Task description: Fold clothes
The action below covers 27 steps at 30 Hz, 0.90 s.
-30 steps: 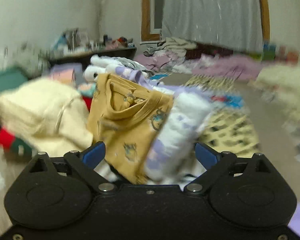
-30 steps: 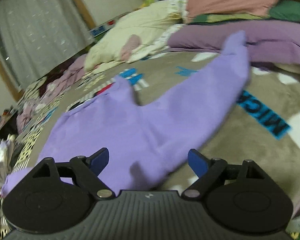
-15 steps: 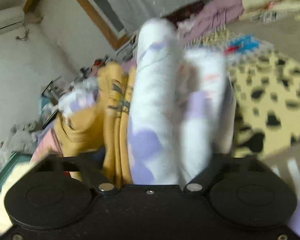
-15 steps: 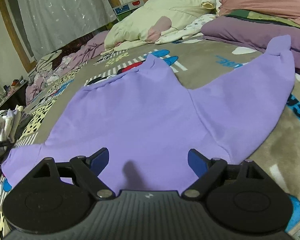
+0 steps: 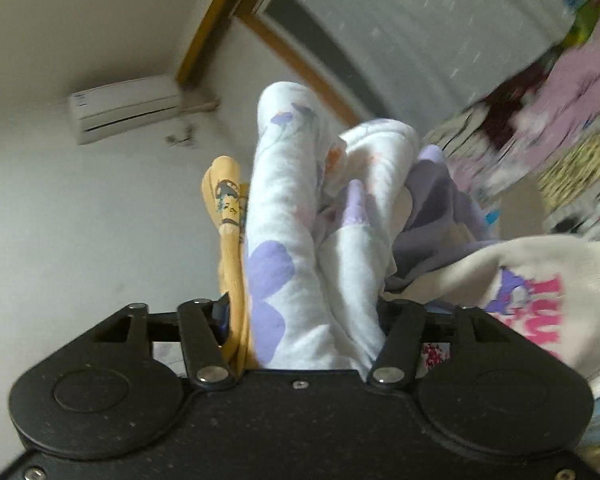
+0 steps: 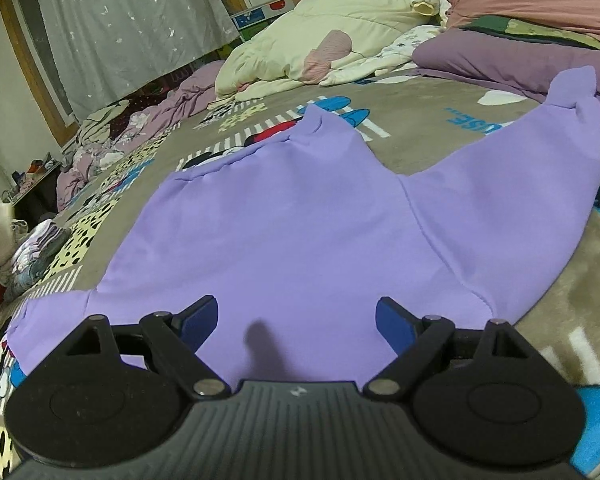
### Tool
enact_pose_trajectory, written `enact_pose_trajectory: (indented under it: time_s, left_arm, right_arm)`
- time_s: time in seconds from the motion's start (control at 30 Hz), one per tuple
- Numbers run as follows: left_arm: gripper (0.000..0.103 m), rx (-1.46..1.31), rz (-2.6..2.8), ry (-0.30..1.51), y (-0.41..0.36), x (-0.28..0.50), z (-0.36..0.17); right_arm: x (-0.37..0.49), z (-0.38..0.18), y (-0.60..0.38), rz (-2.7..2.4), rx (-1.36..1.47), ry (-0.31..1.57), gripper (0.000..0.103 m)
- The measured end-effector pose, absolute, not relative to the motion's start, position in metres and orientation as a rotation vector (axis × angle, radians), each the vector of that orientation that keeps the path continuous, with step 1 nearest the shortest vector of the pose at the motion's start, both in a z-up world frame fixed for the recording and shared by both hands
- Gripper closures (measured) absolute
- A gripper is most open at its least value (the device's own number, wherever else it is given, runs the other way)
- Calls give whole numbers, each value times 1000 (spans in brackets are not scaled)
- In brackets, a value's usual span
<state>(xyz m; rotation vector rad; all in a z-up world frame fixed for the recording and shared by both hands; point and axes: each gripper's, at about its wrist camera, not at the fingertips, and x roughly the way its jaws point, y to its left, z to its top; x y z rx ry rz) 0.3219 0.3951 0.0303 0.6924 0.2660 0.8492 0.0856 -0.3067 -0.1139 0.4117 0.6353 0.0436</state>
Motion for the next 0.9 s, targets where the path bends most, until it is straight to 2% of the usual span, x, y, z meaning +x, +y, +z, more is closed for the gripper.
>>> enact_pose_trajectory:
  time_s: [0.03,0.07,0.1,0.13,0.3,0.43,0.6,0.77,0.9]
  left_arm:
    - [6,726,841,411,410,334,8]
    - [0,757,828,560,424,346,-15]
    - [2,780,775,745,437,353,-42]
    - [3,766,714,818,440,346,-57]
    - [0,684,696,660,430,284,-56]
    - [0,695,664,568,401,243,-39]
    - [0,562,548,469,341,213,-35]
    - [0,507,318,470,280,257,-62]
    - [0,715,229,482,233,324,-101]
  right_arm:
    - [86,-114,-305,41,409,637,17]
    - [86,-114,-303,40,406,638,17]
    - [87,-113,-302,43,406,640,17]
    - [87,-113,-300,46,405,643,17]
    - [89,-110,-294,72,407,646,17]
    - [89,-107,-292,94,402,646,17]
    - [82,-99,-295,93,425,618,17]
    - [77,-96,-302,76,467,612,17]
    - [74,-91,-300,82,439,608,17]
